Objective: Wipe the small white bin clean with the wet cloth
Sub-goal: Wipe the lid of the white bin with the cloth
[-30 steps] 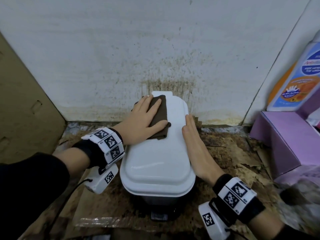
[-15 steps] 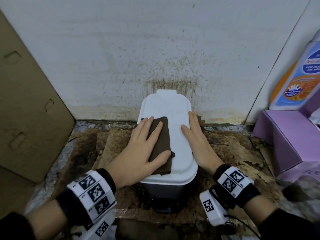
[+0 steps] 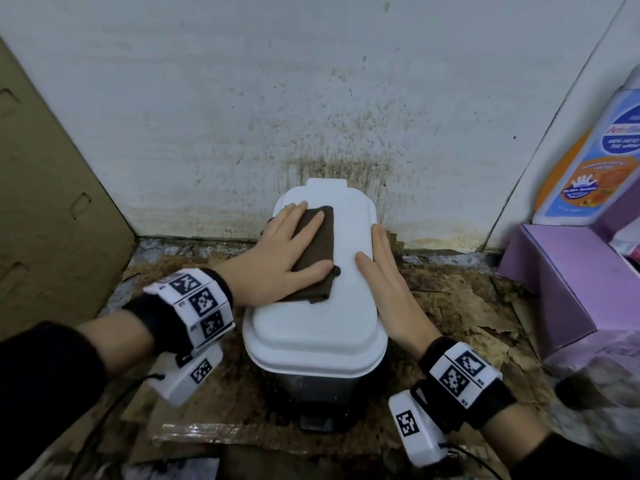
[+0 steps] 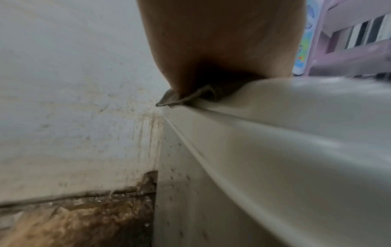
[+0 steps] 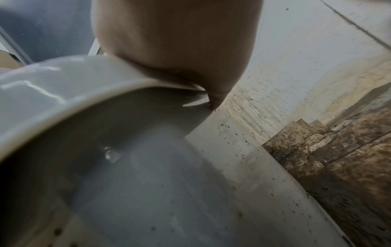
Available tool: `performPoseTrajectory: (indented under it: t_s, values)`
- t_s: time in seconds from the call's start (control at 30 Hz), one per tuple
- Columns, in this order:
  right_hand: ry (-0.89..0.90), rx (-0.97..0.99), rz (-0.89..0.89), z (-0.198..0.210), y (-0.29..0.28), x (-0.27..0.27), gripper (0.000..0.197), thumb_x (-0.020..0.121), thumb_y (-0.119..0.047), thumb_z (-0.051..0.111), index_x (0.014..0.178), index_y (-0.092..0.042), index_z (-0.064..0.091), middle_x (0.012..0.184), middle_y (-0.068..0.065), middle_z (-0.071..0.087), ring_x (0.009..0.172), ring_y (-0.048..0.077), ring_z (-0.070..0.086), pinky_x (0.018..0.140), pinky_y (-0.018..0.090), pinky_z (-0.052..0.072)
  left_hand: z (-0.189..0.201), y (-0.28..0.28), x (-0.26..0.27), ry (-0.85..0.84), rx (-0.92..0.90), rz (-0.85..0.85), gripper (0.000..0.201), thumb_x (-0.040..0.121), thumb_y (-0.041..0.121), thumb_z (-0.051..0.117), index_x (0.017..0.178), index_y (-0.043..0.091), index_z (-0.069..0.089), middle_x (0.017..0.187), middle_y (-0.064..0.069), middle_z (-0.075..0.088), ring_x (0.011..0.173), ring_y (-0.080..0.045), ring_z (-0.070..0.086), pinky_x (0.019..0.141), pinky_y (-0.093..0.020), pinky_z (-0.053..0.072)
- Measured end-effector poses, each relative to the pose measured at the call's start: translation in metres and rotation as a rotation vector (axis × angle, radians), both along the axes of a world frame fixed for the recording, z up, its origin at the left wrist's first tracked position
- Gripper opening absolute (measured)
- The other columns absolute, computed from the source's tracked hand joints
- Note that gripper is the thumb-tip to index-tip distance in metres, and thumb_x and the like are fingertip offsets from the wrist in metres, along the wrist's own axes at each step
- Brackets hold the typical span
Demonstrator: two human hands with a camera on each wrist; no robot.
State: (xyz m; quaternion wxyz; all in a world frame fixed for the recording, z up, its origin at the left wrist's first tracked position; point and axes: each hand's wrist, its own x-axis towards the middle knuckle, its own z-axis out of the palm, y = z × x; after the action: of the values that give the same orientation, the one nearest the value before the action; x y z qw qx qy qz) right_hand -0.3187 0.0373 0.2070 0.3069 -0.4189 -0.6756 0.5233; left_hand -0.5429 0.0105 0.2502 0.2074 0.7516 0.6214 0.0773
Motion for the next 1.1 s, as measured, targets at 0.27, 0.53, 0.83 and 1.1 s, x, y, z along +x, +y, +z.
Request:
performPoseTrajectory:
  t_s: [0.27, 0.53, 0.83, 1.1]
  values:
    - [-0.045, 0.035, 0.014, -0.004, 0.004, 0.001, 0.071, 0.107, -0.056, 0.034, 0.161, -0.044, -0.01, 0.165, -0.034, -0.018, 0.142, -0.024, -0.015, 0.1, -0.001, 0.005, -0.006, 0.018, -0.005, -0.002, 0.049, 0.016, 0.092, 0.092, 0.078, 0.03, 0.163, 0.031, -0.006, 0.169, 0.006, -0.019, 0.154, -0.012, -0.022, 0.127, -0.046, -0.001]
    - [-0.052, 0.024, -0.006, 0.0, 0.0, 0.001, 0.066, 0.107, -0.058, 0.023, 0.162, -0.041, -0.009, 0.167, -0.029, -0.017, 0.15, -0.015, -0.01, 0.107, 0.006, 0.003, -0.008, -0.049, 0.019, -0.021, 0.122, 0.032, 0.086, 0.095, 0.072, 0.027, 0.163, 0.029, -0.003, 0.168, 0.008, -0.022, 0.153, -0.008, -0.025, 0.125, -0.035, -0.008]
    - [-0.045, 0.023, -0.038, 0.005, -0.008, 0.002, 0.066, 0.104, -0.067, 0.014, 0.162, -0.043, -0.007, 0.169, -0.027, -0.012, 0.154, -0.01, -0.008, 0.124, 0.021, -0.002, -0.015, -0.084, 0.058, 0.201, 0.317, 0.053, 0.086, 0.095, 0.073, 0.012, 0.164, 0.021, 0.007, 0.171, -0.01, -0.005, 0.158, -0.021, -0.012, 0.128, -0.044, 0.002]
    - [0.031, -0.155, 0.058, 0.022, -0.001, 0.024, 0.091, 0.079, -0.096, 0.006, 0.16, -0.053, 0.003, 0.169, -0.029, -0.004, 0.156, -0.004, -0.001, 0.131, 0.044, 0.006, -0.012, -0.069, 0.097, 0.188, 0.316, 0.018, 0.081, 0.1, 0.066, 0.017, 0.164, 0.017, 0.006, 0.171, -0.016, -0.003, 0.158, -0.025, -0.01, 0.127, -0.044, -0.004]
